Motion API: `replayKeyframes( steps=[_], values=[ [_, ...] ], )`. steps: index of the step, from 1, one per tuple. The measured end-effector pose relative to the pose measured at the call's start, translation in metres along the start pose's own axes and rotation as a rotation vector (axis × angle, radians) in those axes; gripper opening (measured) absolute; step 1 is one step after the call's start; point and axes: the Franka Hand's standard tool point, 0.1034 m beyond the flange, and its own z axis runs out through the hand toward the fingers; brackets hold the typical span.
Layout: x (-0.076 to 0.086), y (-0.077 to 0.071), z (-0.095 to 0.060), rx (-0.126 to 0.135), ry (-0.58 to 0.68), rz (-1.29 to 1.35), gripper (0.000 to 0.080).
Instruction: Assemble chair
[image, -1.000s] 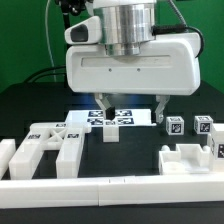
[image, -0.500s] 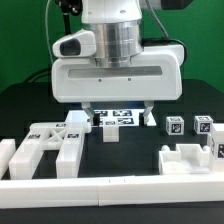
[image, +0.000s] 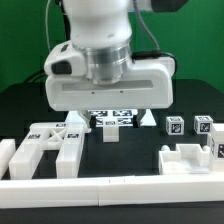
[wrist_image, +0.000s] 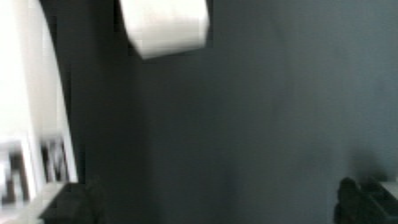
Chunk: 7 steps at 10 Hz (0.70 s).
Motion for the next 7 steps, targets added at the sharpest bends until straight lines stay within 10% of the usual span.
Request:
replayKeyframes(
  steps=[5, 7],
  values=[
    [-0.015, -0.002, 0.009, 0.015, -0.334, 0.009, 0.0649],
    [-0.01, 0.003, 0.006, -0.091, -0.358, -0.146, 0.0649]
  ],
)
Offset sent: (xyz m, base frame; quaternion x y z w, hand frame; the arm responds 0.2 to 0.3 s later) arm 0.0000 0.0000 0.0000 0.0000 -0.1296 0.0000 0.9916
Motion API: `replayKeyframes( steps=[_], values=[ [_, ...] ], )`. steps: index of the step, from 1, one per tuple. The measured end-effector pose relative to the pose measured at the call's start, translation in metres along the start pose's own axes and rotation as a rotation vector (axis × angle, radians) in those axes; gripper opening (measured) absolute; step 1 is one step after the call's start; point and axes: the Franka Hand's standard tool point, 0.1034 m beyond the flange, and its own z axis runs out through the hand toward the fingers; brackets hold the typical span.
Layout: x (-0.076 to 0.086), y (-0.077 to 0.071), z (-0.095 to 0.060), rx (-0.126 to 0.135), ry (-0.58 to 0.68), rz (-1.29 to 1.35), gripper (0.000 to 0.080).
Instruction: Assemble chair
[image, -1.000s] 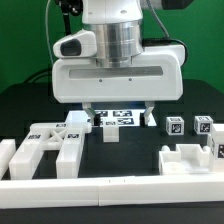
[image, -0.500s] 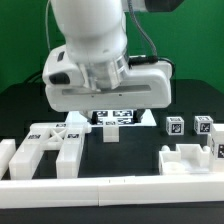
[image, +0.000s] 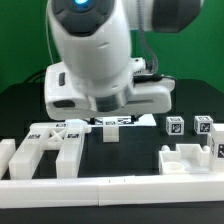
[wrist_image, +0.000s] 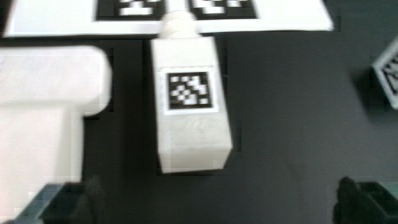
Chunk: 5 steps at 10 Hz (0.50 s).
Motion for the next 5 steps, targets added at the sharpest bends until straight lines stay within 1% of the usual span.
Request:
replayKeyframes(
  steps=[1, 2, 5],
  values=[
    [0.0004, -0.0001, 0.0023, -0.026, -0.009, -0.032, 0.0649],
    [0.001, 0.001, 0.0038, -0.029, -0.007, -0.036, 0.0649],
    [0.0005, 0.002, 0.0058, -0.028, -0.013, -0.023, 0.0649]
  ],
)
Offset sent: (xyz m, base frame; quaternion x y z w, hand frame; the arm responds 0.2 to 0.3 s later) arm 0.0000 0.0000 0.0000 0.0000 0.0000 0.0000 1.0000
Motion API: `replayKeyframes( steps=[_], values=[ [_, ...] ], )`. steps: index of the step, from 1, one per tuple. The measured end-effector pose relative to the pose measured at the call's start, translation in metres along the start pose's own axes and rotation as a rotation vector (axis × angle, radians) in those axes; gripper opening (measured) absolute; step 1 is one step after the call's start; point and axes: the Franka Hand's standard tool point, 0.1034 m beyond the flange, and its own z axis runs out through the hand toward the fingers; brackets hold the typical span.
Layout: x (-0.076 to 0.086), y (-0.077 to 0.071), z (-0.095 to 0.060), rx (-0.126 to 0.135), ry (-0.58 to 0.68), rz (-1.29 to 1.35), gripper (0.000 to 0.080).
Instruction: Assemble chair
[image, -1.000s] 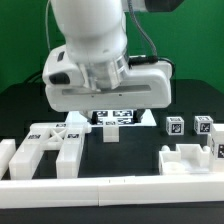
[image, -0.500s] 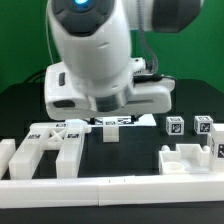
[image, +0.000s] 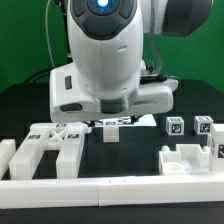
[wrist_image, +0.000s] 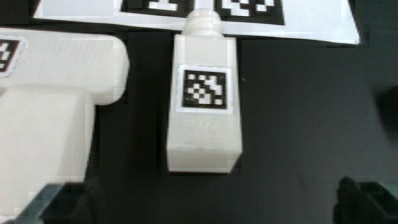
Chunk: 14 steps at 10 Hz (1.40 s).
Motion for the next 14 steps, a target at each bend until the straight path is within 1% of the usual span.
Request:
replayKeyframes(
  steps=[1, 2, 3, 7, 9, 10, 11, 12, 13, 14],
  values=[
    [-0.001, 0.001, 0.012, -0.001, -0.039, 0.036, 0.0649],
    [-0.003, -0.002, 0.024, -0.002, -0.086, 0.058, 0.0649],
    [-0.005, -0.006, 0.028, -0.004, -0.108, 0.06, 0.0649],
    [-0.004, -0.003, 0.03, -0.002, -0.105, 0.063, 0.0649],
    [-0.005, -0.002, 0.046, -0.002, -0.132, 0.073, 0.0649],
    [-0.006, -0.002, 0.05, -0.003, -0.139, 0.078, 0.0649],
    [-0.006, -0.002, 0.05, -0.002, -0.138, 0.079, 0.0649],
    [-0.006, -0.001, 0.05, -0.002, -0.138, 0.079, 0.0521],
    [-0.006, -0.001, 0.05, -0.002, -0.138, 0.08, 0.0521],
    [-0.006, -0.001, 0.05, -0.001, -0.138, 0.08, 0.0344]
  ],
)
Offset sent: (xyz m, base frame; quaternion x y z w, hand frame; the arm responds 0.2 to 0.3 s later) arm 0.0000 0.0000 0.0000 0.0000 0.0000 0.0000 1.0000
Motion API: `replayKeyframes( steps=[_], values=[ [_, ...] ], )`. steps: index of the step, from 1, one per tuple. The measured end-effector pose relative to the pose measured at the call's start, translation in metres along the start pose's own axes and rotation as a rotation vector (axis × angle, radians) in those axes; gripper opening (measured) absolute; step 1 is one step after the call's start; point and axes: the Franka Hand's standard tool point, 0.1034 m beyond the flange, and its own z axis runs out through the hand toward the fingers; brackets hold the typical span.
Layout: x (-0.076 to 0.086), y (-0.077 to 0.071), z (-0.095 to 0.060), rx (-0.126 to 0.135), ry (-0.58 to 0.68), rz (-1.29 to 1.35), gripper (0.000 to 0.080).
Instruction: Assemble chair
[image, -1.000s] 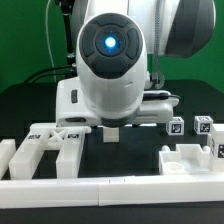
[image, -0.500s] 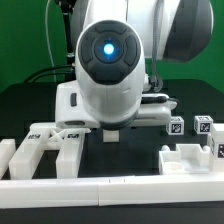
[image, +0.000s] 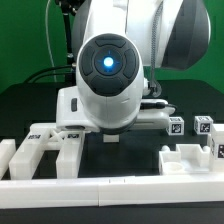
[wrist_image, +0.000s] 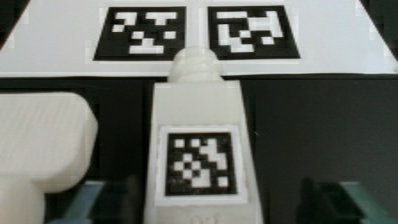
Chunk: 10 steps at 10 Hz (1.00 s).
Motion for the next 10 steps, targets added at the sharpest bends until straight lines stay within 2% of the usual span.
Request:
replayKeyframes(
  steps=[1, 2, 6, 7, 8, 9, 10],
  values=[
    [0.0, 0.0, 0.0, 0.0, 0.0, 0.0, 0.0344],
    [0.0, 0.0, 0.0, 0.0, 0.0, 0.0, 0.0284],
    [0.0, 0.0, 0.0, 0.001, 0.0, 0.001, 0.0284],
    [-0.003, -0.004, -0.006, 0.019, -0.004, -0.001, 0.0284],
    [-0.013, -0.017, -0.035, 0.054, 0.003, 0.017, 0.0284],
    [-0.023, -0.027, -0.063, 0.077, 0.031, 0.049, 0.0284],
    [-0.033, -0.033, -0.085, 0.095, 0.072, 0.079, 0.0285]
  ],
)
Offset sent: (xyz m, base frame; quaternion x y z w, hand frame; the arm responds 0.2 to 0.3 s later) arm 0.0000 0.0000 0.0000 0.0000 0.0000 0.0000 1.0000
